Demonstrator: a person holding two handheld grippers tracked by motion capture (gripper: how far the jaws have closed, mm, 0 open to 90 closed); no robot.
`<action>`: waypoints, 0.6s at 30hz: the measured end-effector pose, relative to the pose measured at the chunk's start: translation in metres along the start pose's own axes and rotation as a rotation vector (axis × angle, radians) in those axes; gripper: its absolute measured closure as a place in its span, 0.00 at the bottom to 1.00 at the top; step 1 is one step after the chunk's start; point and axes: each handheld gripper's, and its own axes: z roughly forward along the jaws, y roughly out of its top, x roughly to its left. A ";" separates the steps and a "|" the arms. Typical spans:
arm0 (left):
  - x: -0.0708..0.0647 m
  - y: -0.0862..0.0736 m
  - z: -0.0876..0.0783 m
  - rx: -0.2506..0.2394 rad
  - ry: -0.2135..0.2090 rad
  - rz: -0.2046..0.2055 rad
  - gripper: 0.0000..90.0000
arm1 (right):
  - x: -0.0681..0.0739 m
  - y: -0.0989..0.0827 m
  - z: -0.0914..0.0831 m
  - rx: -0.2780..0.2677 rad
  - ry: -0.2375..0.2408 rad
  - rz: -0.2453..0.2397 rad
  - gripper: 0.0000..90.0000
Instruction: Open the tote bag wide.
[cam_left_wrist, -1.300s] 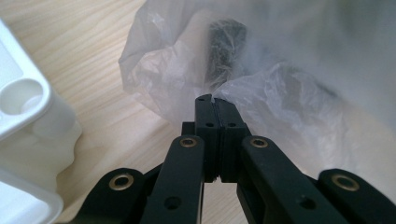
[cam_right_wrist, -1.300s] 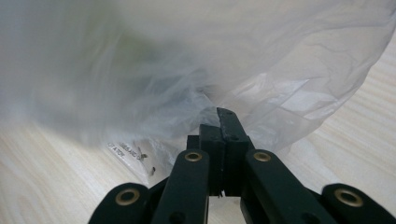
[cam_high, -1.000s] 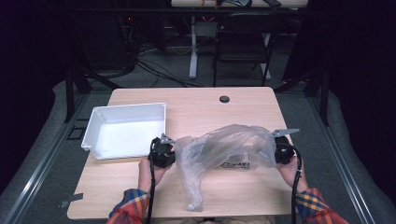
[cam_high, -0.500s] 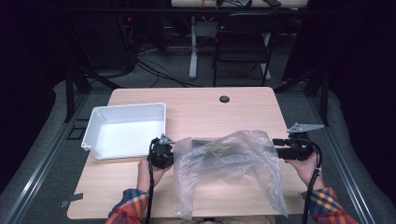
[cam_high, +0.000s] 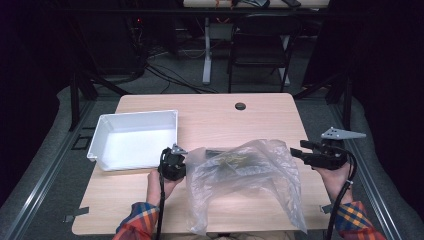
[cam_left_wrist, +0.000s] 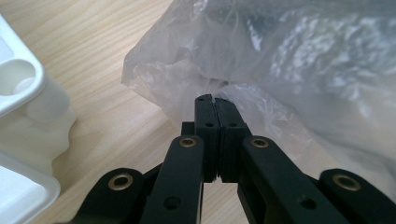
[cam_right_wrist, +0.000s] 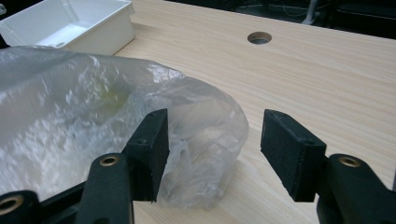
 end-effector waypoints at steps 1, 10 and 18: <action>0.000 0.000 0.000 -0.001 0.000 -0.001 0.99 | 0.000 0.000 0.001 -0.002 0.014 0.003 0.45; -0.002 0.000 0.001 0.002 -0.008 -0.012 0.99 | 0.020 -0.005 0.041 0.143 0.182 0.001 0.63; 0.000 0.001 0.002 0.015 -0.009 -0.008 0.98 | 0.033 -0.009 0.075 0.227 0.075 -0.073 0.99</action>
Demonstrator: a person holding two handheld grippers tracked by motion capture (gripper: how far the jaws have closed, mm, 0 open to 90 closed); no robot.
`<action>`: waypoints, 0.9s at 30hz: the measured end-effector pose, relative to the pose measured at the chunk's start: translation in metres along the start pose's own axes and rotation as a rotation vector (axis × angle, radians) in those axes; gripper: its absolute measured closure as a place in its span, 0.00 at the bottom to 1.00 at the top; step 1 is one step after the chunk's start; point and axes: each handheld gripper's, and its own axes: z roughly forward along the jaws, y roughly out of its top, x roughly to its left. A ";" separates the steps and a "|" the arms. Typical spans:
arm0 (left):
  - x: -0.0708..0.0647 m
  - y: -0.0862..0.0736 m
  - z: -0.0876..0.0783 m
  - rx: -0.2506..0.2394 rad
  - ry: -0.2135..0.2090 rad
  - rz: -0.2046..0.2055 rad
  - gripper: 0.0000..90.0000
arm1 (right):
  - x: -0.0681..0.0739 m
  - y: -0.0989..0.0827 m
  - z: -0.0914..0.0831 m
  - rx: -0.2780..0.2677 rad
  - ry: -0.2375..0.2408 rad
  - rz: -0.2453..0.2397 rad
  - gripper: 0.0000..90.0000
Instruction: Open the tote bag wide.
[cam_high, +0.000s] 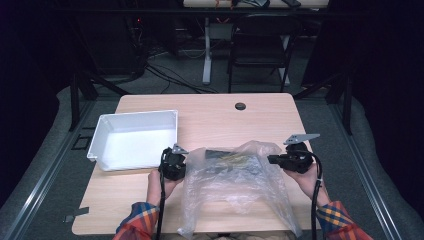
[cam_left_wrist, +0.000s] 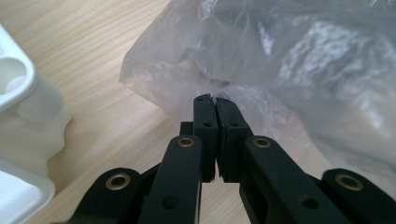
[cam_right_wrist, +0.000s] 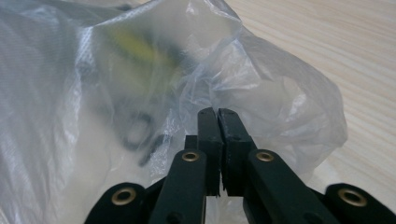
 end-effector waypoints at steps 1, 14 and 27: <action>0.000 0.000 0.000 0.000 0.000 0.000 0.98 | 0.000 0.000 0.000 0.000 0.000 0.000 0.99; 0.005 0.002 -0.005 0.024 -0.009 -0.005 0.88 | -0.013 0.009 0.019 -0.031 -0.131 0.020 1.00; -0.003 0.004 -0.058 -0.068 0.002 -0.003 0.38 | -0.009 0.008 0.015 -0.058 -0.151 0.029 1.00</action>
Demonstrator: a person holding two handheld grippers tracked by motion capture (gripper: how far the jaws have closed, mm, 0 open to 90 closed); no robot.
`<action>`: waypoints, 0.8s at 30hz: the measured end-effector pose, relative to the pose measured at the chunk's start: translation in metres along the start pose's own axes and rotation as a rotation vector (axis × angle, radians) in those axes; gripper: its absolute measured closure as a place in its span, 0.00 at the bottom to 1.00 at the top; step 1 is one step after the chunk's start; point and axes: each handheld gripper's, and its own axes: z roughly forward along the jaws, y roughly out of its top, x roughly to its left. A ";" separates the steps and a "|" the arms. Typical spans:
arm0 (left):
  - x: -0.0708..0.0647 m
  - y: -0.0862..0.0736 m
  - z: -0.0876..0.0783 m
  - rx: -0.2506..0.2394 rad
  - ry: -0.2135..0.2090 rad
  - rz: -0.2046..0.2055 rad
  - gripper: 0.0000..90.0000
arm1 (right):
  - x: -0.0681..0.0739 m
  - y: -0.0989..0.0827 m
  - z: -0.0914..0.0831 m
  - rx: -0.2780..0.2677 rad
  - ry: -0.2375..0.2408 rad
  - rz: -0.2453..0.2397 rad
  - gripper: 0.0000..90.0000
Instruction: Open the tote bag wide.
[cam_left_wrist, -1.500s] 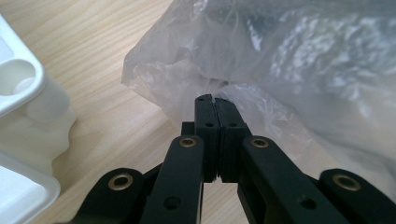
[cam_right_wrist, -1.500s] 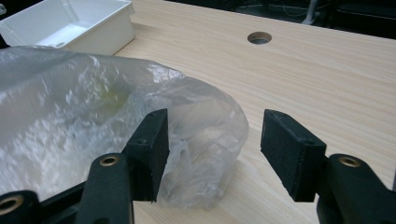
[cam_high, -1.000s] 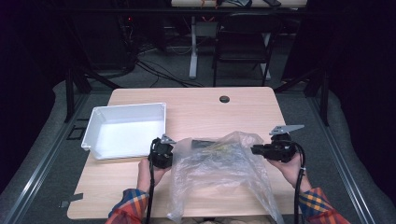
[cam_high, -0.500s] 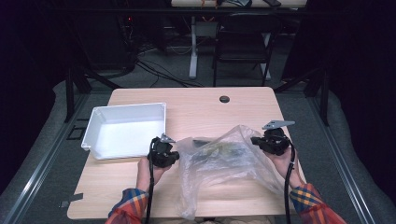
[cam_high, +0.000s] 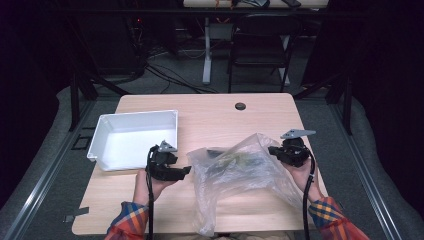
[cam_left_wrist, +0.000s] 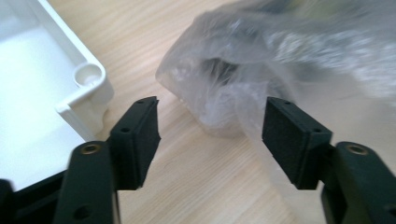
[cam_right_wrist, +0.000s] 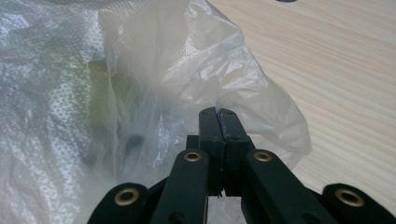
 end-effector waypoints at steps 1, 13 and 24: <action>0.000 0.000 0.000 0.000 0.000 0.000 0.38 | 0.000 0.000 0.000 0.000 0.000 0.000 1.00; -0.050 0.015 -0.004 -0.044 -0.117 0.172 0.35 | 0.002 0.001 0.000 0.010 -0.009 0.003 0.99; -0.048 0.011 0.020 -0.042 -0.040 0.179 0.91 | 0.005 0.000 -0.019 0.008 0.026 -0.028 0.70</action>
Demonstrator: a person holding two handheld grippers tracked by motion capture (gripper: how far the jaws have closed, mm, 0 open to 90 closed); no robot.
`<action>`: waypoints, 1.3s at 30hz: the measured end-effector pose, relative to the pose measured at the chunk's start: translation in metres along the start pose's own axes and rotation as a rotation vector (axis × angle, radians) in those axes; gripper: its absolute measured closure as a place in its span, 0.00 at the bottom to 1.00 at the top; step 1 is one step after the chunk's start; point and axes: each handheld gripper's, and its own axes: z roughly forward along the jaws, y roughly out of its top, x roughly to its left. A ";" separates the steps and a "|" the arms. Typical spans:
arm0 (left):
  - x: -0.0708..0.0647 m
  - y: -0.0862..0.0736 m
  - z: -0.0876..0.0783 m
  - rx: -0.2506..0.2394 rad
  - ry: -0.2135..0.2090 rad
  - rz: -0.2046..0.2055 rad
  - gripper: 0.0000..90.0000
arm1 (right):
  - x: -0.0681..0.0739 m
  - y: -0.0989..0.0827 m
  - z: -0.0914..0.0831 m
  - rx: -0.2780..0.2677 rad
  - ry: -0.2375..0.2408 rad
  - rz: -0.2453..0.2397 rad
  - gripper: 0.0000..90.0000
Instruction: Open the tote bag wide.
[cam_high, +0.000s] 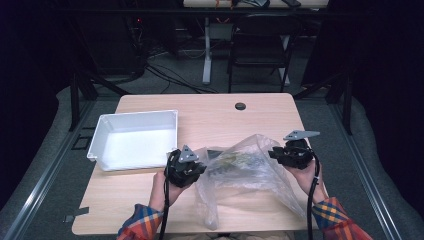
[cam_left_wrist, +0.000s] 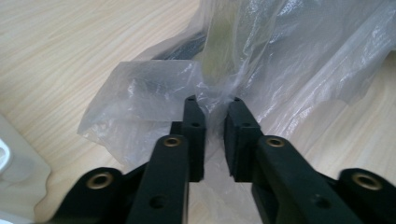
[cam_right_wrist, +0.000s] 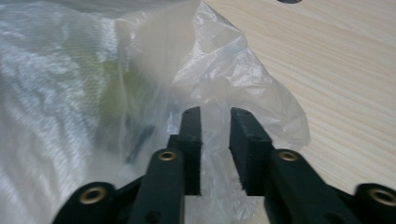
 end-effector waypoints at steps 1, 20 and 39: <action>0.001 0.000 0.001 -0.001 0.008 0.000 0.93 | 0.000 0.000 -0.002 0.011 0.003 -0.009 0.66; 0.017 0.018 0.012 -0.016 0.079 -0.076 0.94 | 0.038 0.012 -0.048 -0.081 0.100 -0.167 0.33; 0.032 0.019 0.037 0.058 0.156 -0.061 0.92 | 0.011 0.012 0.016 0.051 -0.001 -0.079 0.96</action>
